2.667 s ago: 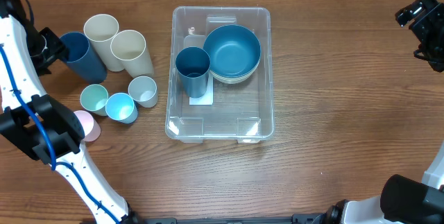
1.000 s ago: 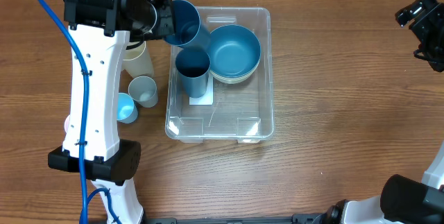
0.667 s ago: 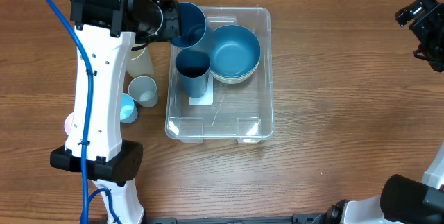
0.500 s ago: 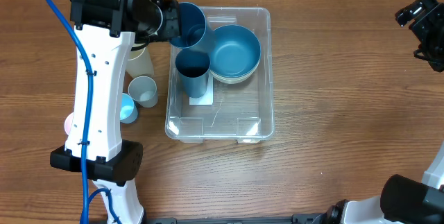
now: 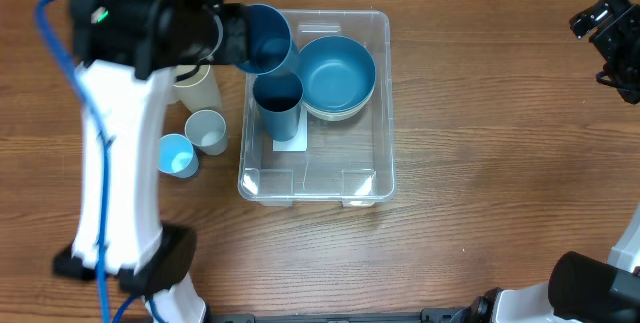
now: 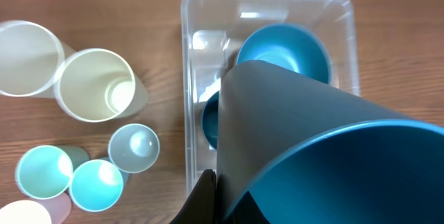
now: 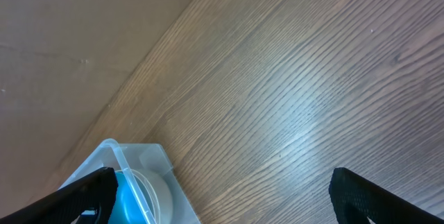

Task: Pack container
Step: 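Carry the blue cup over the bin and lower it into the first cup, then move the left gripper to the cream cup and grasp it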

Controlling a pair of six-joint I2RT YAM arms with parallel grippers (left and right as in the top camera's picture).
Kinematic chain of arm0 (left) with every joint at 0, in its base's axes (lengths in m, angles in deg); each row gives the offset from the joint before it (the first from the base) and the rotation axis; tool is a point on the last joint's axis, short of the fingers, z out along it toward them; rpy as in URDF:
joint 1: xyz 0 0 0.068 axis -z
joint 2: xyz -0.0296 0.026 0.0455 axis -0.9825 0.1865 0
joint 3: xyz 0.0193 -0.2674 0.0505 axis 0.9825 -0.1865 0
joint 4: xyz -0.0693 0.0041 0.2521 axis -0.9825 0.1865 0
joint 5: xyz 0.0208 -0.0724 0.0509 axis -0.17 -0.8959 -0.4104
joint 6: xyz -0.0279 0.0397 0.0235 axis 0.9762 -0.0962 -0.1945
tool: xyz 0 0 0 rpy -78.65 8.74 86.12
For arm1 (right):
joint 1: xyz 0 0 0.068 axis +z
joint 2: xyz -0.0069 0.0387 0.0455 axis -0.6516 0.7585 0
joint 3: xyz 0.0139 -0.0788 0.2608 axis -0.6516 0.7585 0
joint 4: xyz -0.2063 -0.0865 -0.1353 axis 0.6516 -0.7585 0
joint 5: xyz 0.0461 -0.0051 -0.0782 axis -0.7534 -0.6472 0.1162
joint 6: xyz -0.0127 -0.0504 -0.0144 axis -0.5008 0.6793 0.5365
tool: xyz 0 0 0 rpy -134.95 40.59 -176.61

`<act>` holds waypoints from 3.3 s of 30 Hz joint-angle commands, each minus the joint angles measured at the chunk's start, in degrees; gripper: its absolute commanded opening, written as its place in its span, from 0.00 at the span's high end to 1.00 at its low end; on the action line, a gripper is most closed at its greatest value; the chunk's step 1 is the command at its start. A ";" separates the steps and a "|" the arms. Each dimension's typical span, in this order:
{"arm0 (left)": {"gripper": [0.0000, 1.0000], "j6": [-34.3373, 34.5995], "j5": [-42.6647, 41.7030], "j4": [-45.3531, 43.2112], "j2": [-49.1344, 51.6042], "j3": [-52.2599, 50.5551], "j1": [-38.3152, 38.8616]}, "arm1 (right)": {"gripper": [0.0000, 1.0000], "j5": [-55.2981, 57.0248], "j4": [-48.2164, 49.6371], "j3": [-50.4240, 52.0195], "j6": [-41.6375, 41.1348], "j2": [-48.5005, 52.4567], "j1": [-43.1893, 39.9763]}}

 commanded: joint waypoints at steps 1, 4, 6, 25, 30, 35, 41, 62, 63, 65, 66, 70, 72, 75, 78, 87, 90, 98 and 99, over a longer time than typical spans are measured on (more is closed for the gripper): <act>0.94 -1.27 0.61 -0.09 -9.92 -1.77 -0.04 | 0.00 -0.28 0.28 -0.35 -0.09 -0.37 0.09; 0.93 -1.22 5.99 -0.11 -14.93 -7.63 -0.07 | 0.00 -0.28 0.28 -0.35 -0.09 -0.37 0.09; 0.93 -1.27 5.27 -0.11 -14.86 -9.22 -0.07 | 0.00 -0.28 0.28 -0.35 -0.09 -0.37 0.09; 0.96 -0.15 5.51 -7.39 -2.49 -12.48 -0.04 | 0.00 -0.31 0.28 -0.35 -0.09 -0.37 0.09; 0.96 -0.17 5.49 -6.86 -0.83 -12.48 -0.04 | 0.00 -0.28 0.28 -0.35 -0.09 -0.37 0.09; 0.94 -0.42 5.49 -6.10 -0.83 -12.48 -0.04 | 0.00 -0.28 0.28 -0.35 -0.09 -0.37 0.09; 0.94 -1.29 5.42 -6.49 -0.81 -12.48 0.13 | 0.00 -0.28 0.28 -0.35 -0.09 -0.37 0.09; 0.95 -4.52 1.40 -8.72 -0.76 -16.57 0.22 | 0.00 -0.31 0.28 -0.35 -0.09 -0.37 0.09; 0.95 -4.55 1.40 -8.90 -0.76 -17.03 0.22 | 0.00 -0.28 0.28 -0.35 -0.09 -0.37 0.09; 0.94 -4.79 1.40 -9.46 -0.79 -18.56 0.22 | 0.00 -0.28 0.28 -0.35 -0.09 -0.37 0.09; 0.94 -5.18 1.38 -9.84 -0.76 -19.19 0.22 | 0.00 -0.28 0.28 -0.35 -0.09 -0.37 0.09; 0.84 -5.09 0.81 -11.72 -0.79 -19.69 0.22 | 0.00 -0.28 0.28 -0.35 -0.09 -0.37 0.09; 0.72 -5.09 -0.87 -12.07 -0.79 -18.93 0.22 | 0.00 -0.28 0.28 -0.35 -0.09 -0.37 0.09; 0.61 -5.07 -1.14 -11.43 -0.90 -15.50 0.11 | 0.00 -0.28 0.28 -0.35 -0.09 -0.37 0.09; 0.49 -2.75 3.21 -9.22 -1.03 -9.14 -1.38 | 0.00 -0.28 0.28 -0.35 -0.09 -0.37 0.09; 0.42 4.59 3.76 -2.03 1.77 -3.23 -25.29 | 0.00 -0.31 0.28 -0.35 -0.09 -0.37 0.09; 0.48 5.29 0.81 -2.34 5.86 -4.13 -31.43 | 0.00 -0.28 0.28 -0.35 -0.09 -0.37 0.09; 0.51 4.79 -2.05 -7.41 18.95 -4.13 -33.97 | 0.00 -0.31 0.31 -0.35 -0.09 -0.37 0.09; 0.51 4.81 -2.05 -8.11 20.06 -4.13 -33.97 | 0.00 -0.28 0.28 -0.35 -0.09 -0.37 0.09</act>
